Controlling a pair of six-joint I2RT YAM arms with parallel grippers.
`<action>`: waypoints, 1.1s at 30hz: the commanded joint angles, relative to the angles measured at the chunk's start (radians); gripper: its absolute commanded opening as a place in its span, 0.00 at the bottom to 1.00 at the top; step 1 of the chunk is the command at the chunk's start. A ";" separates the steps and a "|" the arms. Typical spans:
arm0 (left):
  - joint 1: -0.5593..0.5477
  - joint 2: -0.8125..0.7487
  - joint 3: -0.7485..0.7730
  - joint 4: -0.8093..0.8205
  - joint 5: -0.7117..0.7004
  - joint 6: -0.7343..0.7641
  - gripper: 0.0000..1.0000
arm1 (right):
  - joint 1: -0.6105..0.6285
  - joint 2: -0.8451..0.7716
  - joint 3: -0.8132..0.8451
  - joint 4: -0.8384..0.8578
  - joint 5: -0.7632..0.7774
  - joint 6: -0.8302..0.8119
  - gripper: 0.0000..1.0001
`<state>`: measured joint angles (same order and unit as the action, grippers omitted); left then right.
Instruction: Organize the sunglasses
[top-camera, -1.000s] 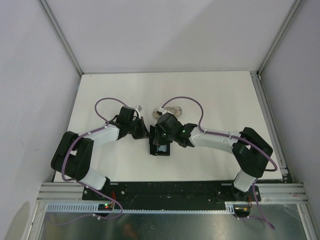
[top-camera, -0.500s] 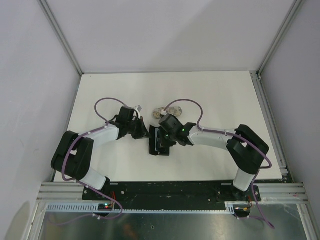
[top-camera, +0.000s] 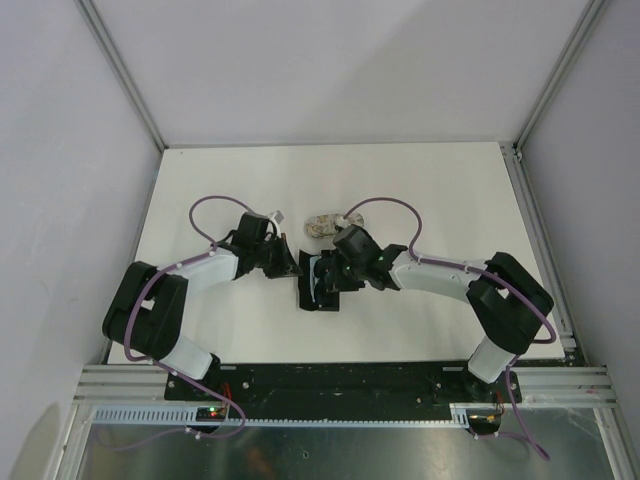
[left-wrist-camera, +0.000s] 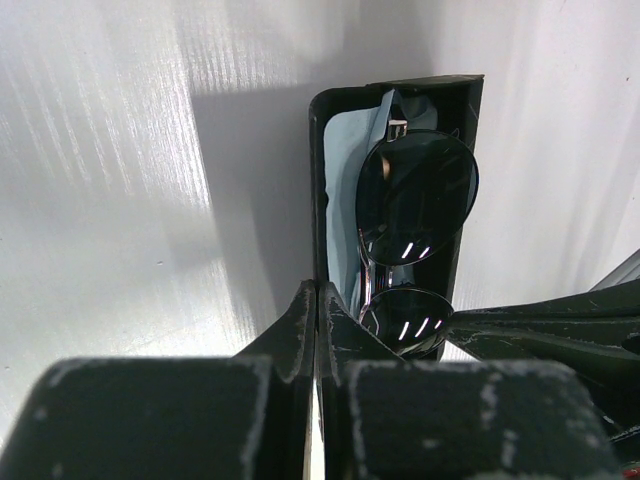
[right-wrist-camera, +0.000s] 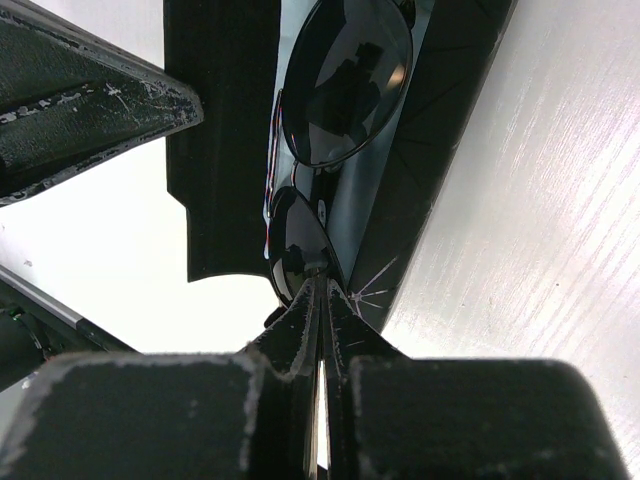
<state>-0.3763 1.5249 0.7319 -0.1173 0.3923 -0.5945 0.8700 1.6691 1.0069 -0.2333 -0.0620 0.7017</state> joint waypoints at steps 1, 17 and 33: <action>0.008 0.001 0.022 0.036 0.028 0.010 0.00 | -0.003 -0.042 -0.009 0.014 -0.003 -0.021 0.00; 0.007 -0.005 0.018 0.037 0.027 -0.002 0.00 | -0.001 0.051 0.132 0.014 0.005 -0.038 0.20; 0.008 -0.005 0.021 0.037 0.024 -0.002 0.00 | 0.100 0.263 0.433 -0.289 0.285 -0.022 0.27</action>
<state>-0.3752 1.5249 0.7322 -0.1165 0.3962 -0.5949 0.9604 1.8893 1.3739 -0.4164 0.1234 0.6765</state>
